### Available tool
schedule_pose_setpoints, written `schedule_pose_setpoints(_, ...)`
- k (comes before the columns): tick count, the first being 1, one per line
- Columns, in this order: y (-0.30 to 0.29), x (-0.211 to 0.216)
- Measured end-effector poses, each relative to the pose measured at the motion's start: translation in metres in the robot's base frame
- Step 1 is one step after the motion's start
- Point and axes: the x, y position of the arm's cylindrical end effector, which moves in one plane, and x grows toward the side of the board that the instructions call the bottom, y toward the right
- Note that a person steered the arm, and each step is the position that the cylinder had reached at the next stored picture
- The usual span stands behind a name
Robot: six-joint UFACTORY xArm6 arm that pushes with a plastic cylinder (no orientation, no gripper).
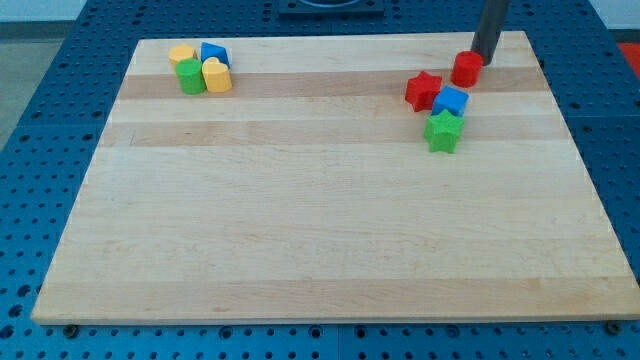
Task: Push the green star into the red star
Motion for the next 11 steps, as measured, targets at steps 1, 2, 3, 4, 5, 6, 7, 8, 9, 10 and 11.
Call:
schedule_pose_setpoints(1,0.013,-0.001)
schedule_pose_setpoints(2,0.049,0.07)
schedule_pose_setpoints(3,0.049,0.157)
schedule_pose_setpoints(4,0.035,0.182)
schedule_pose_setpoints(5,-0.028,0.201)
schedule_pose_setpoints(6,-0.06,0.205)
schedule_pose_setpoints(7,-0.076,0.217)
schedule_pose_setpoints(8,-0.095,0.218)
schedule_pose_setpoints(9,-0.102,0.184)
schedule_pose_setpoints(10,-0.101,0.14)
schedule_pose_setpoints(11,-0.101,0.14)
